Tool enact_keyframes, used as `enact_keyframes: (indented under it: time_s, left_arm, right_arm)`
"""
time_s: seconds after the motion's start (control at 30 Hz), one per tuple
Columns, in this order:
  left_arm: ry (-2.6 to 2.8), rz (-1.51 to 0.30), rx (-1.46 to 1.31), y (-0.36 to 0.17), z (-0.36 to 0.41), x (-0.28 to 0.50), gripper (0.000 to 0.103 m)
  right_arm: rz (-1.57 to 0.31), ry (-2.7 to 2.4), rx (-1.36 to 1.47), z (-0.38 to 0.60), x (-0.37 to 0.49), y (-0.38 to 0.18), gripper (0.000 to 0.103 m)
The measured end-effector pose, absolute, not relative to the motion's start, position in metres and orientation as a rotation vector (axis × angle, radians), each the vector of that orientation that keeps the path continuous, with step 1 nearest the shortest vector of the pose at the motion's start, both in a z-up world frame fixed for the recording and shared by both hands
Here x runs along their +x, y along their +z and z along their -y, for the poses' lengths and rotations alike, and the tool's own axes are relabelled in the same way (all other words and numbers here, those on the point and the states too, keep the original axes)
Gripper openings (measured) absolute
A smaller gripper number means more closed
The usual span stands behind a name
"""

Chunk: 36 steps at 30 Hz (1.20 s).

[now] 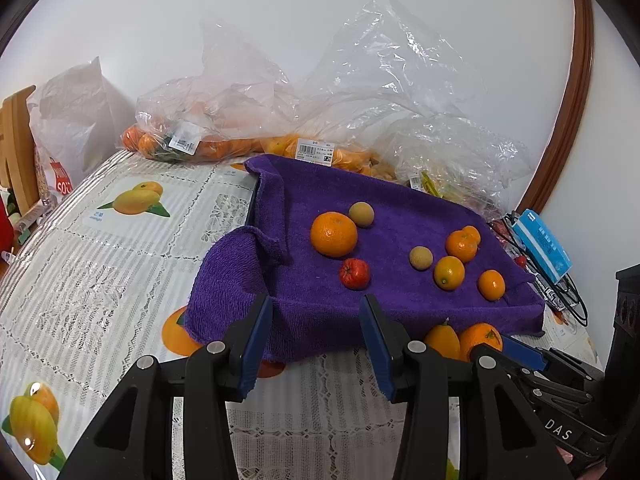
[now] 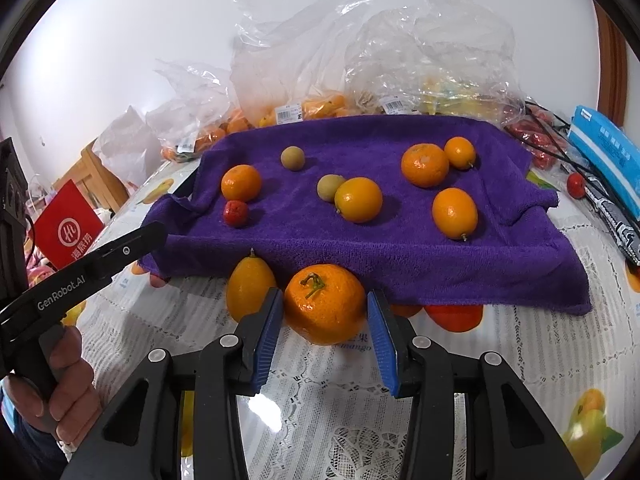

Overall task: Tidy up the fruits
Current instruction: 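Close the right gripper on the large orange and lift it, then close the left gripper on the elongated orange fruit while the right gripper holds its orange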

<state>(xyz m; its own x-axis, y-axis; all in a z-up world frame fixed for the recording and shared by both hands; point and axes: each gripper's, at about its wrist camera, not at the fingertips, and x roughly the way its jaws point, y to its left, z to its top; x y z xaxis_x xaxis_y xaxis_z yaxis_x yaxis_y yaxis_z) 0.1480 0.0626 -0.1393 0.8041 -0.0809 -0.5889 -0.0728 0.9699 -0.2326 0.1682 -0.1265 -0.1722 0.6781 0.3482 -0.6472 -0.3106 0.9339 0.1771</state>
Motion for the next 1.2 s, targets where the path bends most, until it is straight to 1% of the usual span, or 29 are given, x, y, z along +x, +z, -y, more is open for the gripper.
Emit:
enact_keyframes:
  time_s: [0.27, 0.6, 0.73, 0.93, 1.2]
  left_arm:
    - [-0.005, -0.640, -0.257, -0.139, -0.063, 0.149, 0.043]
    - [-0.008, -0.640, -0.261, -0.138, -0.062, 0.149, 0.044]
    - [-0.010, -0.640, -0.266, -0.139, -0.064, 0.149, 0.044]
    - [-0.020, -0.632, -0.267, -0.138, -0.064, 0.147, 0.044]
    - [-0.067, -0.615, -0.256, -0.136, -0.056, 0.141, 0.043]
  right_arm:
    - [-0.737, 0.359, 0.034, 0.123, 0.168, -0.172, 0.042]
    - [-0.784, 0.353, 0.023, 0.120, 0.174, -0.178, 0.046]
    - [-0.803, 0.349, 0.018, 0.118, 0.177, -0.181, 0.045]
    - [-0.769, 0.365, 0.058, 0.125, 0.174, -0.176, 0.044]
    - [-0.720, 0.347, 0.043, 0.132, 0.162, -0.168, 0.044]
